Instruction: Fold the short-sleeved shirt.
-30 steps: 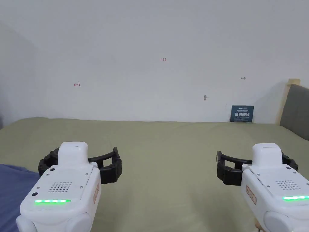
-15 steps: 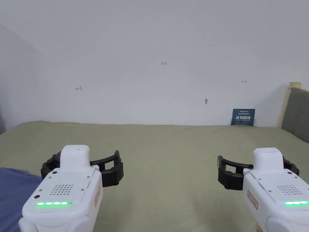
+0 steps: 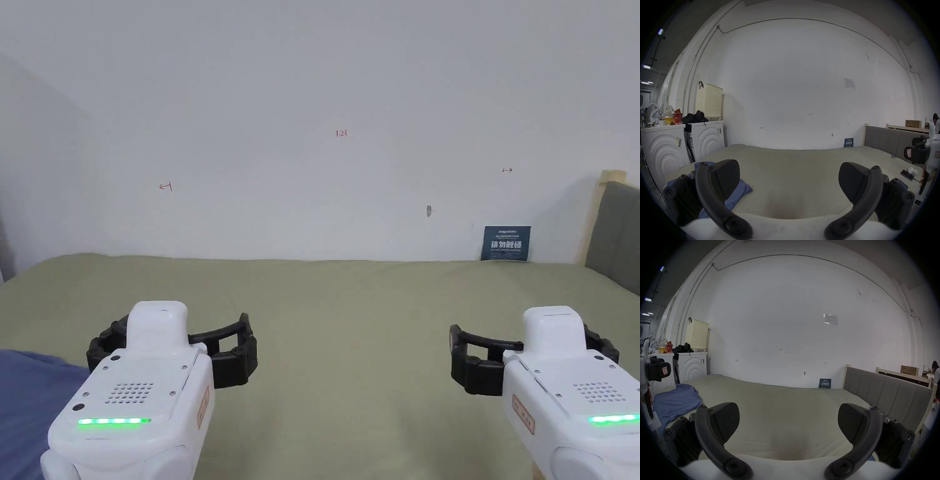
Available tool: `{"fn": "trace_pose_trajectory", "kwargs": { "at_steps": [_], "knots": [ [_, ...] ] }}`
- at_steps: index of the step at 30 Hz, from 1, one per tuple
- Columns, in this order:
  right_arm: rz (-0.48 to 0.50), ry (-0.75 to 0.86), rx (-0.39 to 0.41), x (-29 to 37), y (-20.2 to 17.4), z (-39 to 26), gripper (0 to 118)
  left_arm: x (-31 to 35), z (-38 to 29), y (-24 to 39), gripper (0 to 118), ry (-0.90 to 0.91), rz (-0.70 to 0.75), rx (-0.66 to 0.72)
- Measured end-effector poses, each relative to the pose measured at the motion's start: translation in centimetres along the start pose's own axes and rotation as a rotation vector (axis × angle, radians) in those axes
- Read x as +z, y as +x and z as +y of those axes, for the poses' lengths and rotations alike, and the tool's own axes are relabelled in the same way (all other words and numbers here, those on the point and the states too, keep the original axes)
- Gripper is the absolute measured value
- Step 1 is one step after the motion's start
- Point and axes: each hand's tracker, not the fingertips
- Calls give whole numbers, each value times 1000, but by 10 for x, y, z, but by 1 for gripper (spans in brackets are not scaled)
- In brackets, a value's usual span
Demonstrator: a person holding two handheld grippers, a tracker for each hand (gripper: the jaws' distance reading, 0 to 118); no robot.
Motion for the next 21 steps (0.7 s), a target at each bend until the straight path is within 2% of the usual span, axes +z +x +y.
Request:
{"fn": "trace_pose_trajectory", "kwargs": {
  "at_steps": [21],
  "knots": [
    [-3,11,3,2,1,0,118,1,-1,1,118,-13,-2,-11]
  ]
}}
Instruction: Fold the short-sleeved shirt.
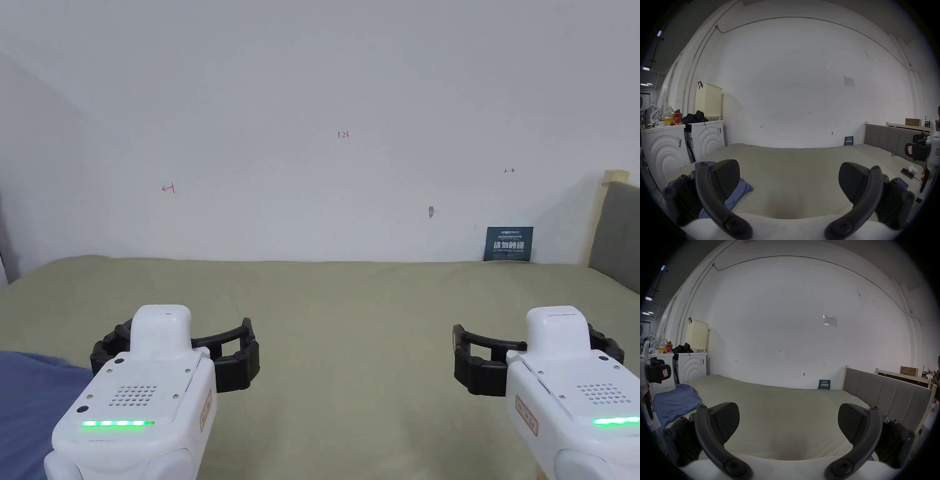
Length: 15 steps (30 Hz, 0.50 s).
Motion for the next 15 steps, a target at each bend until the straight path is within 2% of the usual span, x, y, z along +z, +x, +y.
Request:
{"fn": "trace_pose_trajectory", "kwargs": {
  "at_steps": [15],
  "knots": [
    [-12,6,-31,2,1,-1,118,2,0,1,118,1,-8,-3]
  ]
}}
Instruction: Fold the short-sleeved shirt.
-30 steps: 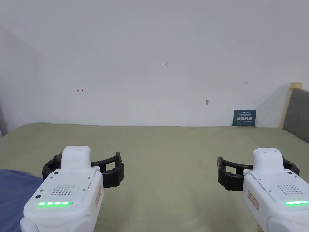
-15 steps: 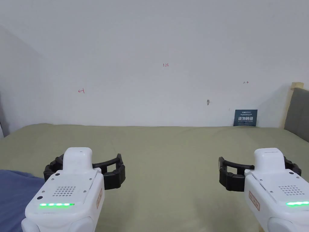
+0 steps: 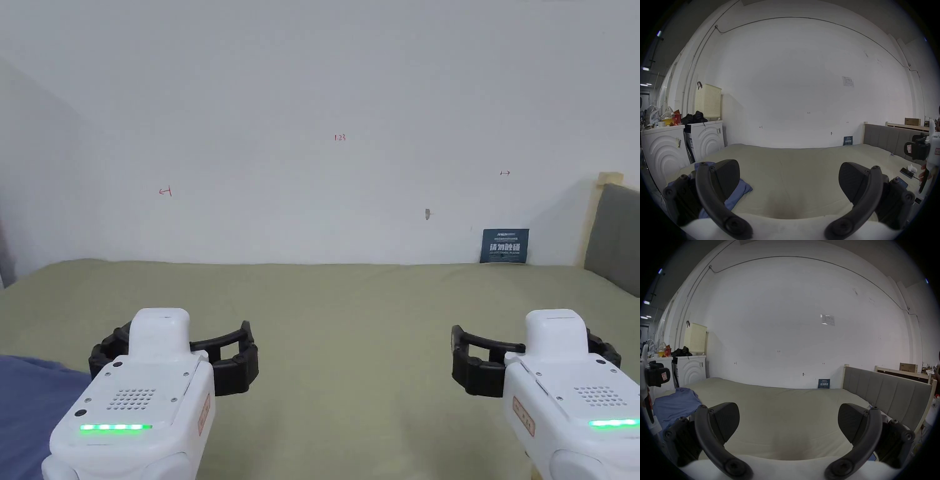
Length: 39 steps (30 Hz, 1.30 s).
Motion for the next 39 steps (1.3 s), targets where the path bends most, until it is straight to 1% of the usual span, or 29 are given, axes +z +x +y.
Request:
{"fn": "trace_pose_trajectory", "kwargs": {
  "at_steps": [6,11,17,25,29,35,37,38,39],
  "knots": [
    [41,-3,-19,1,-1,3,118,0,-2,0,118,-2,-1,3],
    [30,6,23,2,-4,3,118,-1,-1,-1,118,-6,-8,23],
    [18,-7,25,2,-1,1,118,1,1,-3,118,16,16,-5],
    [13,-10,24,1,-1,-1,118,1,-1,-5,118,31,9,22],
    [16,-17,39,-1,-3,-1,118,1,-1,-1,118,41,-10,-20],
    [12,-19,26,-1,-3,-1,118,-1,-1,1,118,18,-16,-12],
    [34,-32,8,-1,0,-2,118,-2,-1,2,118,-3,-17,-17],
    [51,-50,-7,-2,2,-3,117,-2,-2,3,118,-19,-9,-27],
    [59,-62,-16,-2,3,-5,112,-2,-3,5,118,-25,16,-40]
  ]
}}
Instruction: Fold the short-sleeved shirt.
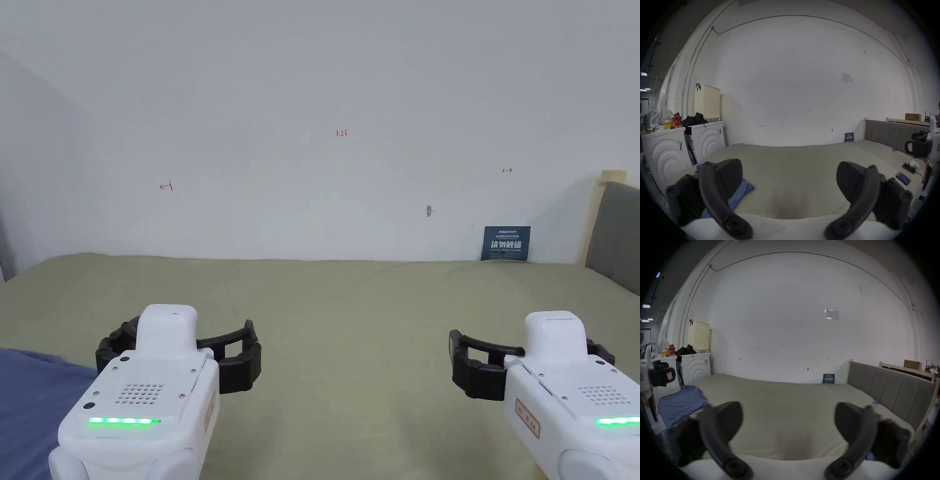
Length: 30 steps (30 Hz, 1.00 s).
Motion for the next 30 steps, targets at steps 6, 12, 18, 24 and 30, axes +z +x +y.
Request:
{"fn": "trace_pose_trajectory", "kwargs": {
  "at_steps": [6,12,18,24,30],
  "knots": [
    [-50,-34,25,1,-2,-14,0,3,-15,5,0,14,61,-5],
    [-30,-28,49,3,-13,-5,0,1,-16,-11,0,-9,56,14],
    [84,2,105,-24,-60,17,0,12,2,-58,0,6,129,44],
    [302,26,73,-53,-156,29,0,48,16,-129,0,27,318,30],
    [533,14,77,-59,-255,27,0,97,9,-198,0,-22,500,39]
  ]
}}
